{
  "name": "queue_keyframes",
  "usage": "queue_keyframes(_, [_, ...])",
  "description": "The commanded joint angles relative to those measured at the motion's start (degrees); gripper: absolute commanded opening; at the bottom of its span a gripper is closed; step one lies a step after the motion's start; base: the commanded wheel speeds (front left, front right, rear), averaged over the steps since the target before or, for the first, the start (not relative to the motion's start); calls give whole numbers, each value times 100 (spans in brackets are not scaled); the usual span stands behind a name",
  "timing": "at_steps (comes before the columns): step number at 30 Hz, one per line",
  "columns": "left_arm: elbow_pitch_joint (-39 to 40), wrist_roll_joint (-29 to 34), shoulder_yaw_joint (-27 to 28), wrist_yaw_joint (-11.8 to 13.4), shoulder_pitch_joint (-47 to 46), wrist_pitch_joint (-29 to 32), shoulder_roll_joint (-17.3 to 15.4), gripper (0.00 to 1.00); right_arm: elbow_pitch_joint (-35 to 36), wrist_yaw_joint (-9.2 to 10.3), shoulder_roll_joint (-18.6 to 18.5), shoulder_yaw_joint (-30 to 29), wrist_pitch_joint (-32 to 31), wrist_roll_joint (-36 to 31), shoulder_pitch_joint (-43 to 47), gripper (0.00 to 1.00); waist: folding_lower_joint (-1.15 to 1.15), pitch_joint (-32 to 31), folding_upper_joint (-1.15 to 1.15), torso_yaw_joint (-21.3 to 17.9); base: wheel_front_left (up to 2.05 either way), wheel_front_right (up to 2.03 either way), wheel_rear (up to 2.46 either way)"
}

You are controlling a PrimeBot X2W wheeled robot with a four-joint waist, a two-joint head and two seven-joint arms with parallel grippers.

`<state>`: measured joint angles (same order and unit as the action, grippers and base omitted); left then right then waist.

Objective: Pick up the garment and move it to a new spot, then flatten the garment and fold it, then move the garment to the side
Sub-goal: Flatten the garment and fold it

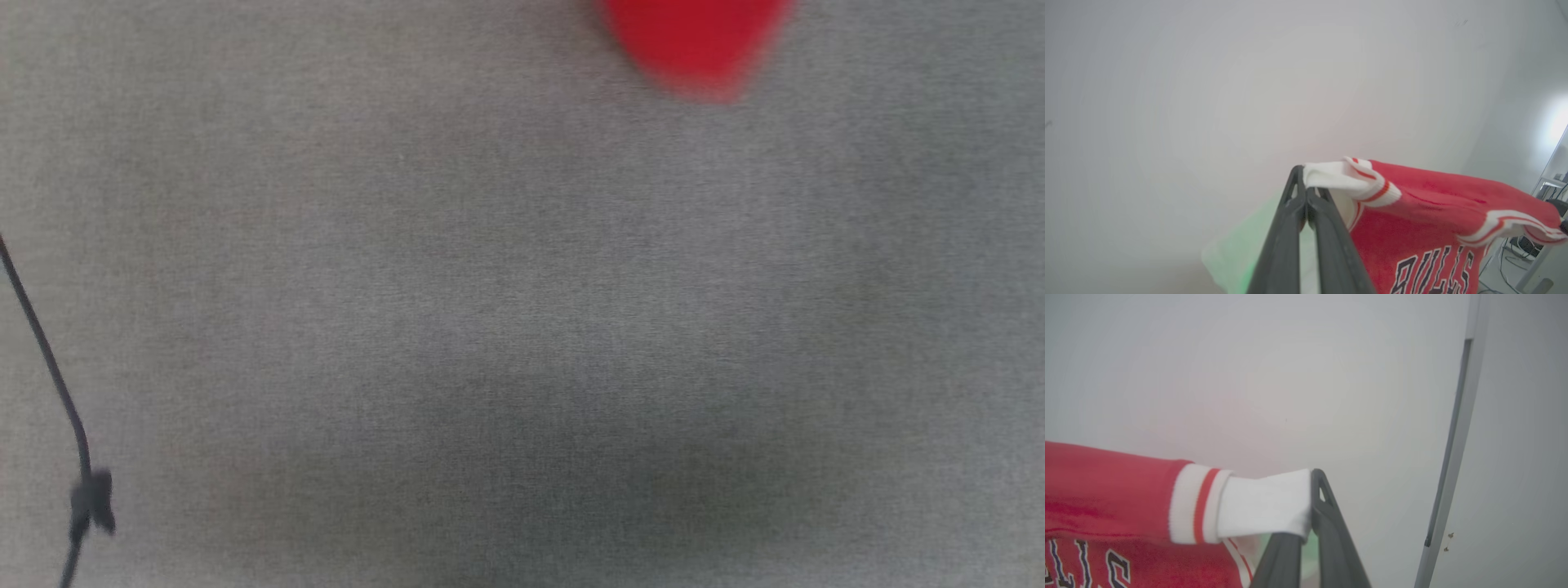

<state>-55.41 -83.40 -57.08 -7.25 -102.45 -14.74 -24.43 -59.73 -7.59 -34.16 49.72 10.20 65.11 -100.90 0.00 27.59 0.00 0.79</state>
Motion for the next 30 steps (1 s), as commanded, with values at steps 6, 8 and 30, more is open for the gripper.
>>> queue_keyframes(6, [-522, 555, 1158, 4, -495, -49, 223, 0, -957, 22, 335, -207, 449, -304, -621, 0, 0, -274, 0, -65, 0, 0, 0])
queue_keyframes(8, [-552, 665, 1097, -12, -204, -50, 364, 0, -925, 21, 343, -136, 437, -308, -400, 0, 0, -357, 0, -40, 0, 0, 0])
queue_keyframes(30, [3271, -479, -70, -13, 5056, 499, -1334, 0, 2021, 17, -1497, 872, -307, 842, 4221, 0, 0, -922, 0, 182, 0, 0, 0])
